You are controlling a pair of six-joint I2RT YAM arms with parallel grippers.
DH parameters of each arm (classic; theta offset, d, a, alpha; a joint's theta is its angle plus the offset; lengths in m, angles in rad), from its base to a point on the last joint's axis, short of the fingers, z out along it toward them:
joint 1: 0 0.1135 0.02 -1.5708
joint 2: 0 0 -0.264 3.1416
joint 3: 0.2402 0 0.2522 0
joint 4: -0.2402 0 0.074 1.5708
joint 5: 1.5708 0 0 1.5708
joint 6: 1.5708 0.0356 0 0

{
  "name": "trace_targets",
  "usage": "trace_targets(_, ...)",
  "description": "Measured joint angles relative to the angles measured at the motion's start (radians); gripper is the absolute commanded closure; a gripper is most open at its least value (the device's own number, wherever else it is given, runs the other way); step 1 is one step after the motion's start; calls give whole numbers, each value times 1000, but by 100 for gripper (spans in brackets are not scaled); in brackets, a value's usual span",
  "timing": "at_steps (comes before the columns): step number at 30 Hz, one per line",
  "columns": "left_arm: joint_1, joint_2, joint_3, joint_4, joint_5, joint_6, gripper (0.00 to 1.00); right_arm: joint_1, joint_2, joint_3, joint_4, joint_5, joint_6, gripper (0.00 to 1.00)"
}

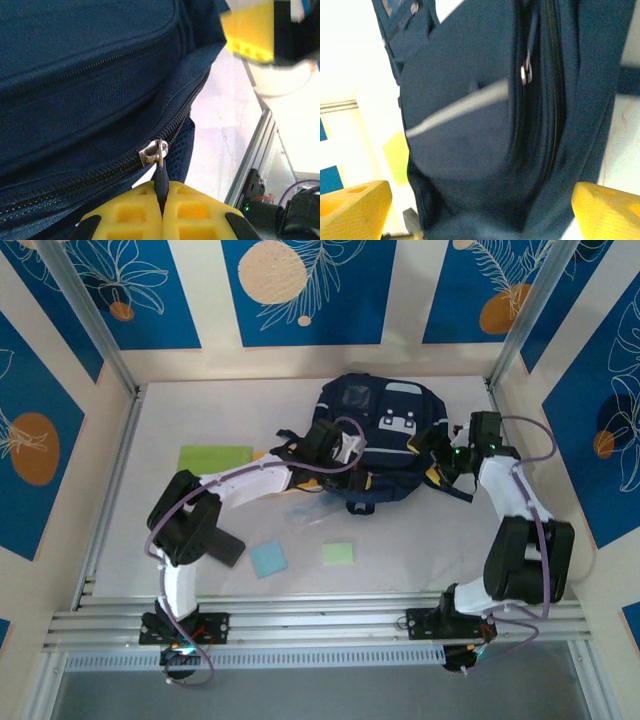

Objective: Pack the student bag
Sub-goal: Unzip the student bag at the top-right of the table.

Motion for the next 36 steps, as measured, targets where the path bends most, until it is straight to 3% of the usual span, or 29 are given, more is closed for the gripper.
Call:
trace_targets(9,-10,24,32,48,2,-53,100,56,-186,-257,43,-72,169,10)
trace_targets(12,-15,26,32,63,2,-76,100,124,-192,-331,136,-78,272,20)
trace_targets(20,-21,26,-10,84,2,-113,100,252,-133,-375,360,2,452,97)
trace_targets(30,-15,3,-96,124,9,-106,100,196,-188,-375,301,113,375,100)
trace_targets(36,15,-31,-98,35,0,-16,100,116,-233,-375,240,113,293,100)
